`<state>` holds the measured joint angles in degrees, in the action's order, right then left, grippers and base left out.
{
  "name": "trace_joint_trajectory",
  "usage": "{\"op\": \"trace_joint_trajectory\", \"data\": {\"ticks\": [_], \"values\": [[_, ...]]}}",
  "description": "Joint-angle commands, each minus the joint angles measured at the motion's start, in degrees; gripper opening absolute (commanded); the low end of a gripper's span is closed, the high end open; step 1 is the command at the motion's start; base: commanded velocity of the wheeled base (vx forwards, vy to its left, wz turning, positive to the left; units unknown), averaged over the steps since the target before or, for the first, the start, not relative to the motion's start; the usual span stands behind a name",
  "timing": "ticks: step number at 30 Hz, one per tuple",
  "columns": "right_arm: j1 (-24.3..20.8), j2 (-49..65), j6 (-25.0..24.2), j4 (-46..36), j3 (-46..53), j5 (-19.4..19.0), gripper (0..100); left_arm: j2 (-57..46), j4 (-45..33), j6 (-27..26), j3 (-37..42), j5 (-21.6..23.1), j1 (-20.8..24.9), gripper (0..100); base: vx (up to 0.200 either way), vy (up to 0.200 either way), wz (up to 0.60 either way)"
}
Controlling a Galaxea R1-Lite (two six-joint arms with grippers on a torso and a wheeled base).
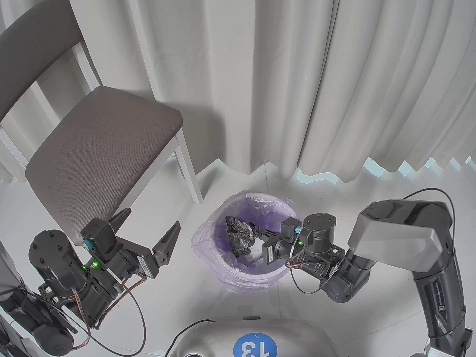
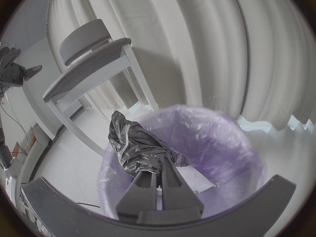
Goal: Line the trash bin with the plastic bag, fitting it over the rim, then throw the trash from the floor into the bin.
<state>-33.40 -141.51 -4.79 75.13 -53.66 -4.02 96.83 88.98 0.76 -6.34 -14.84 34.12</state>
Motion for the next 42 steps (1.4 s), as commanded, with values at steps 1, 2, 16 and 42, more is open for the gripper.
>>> {"op": "trace_joint_trajectory", "data": {"ticks": [1, 2, 16, 42], "values": [[-0.17, 8.09, 0.75, -1.92, 2.86, -0.02, 0, -0.06, 1.02, 0.04, -0.08, -0.02, -0.46, 100, 0.0, 0.0, 0.0], [-0.17, 9.41, 0.75, -2.09, 3.48, -0.02, 0, -0.15, 1.02, 0.04, 0.01, -0.02, -0.46, 100, 0.0, 0.0, 0.0], [-1.58, 12.57, 0.22, -1.74, 6.03, -0.02, 0, -0.68, 1.02, -0.23, 0.01, -0.02, -0.46, 100, 0.0, 0.0, 0.0], [-3.25, 10.73, -6.2, -1.04, 7.17, -0.11, 100, -0.85, 1.02, -0.4, 0.1, -0.02, -0.46, 100, 0.0, 0.0, 0.0]]}}
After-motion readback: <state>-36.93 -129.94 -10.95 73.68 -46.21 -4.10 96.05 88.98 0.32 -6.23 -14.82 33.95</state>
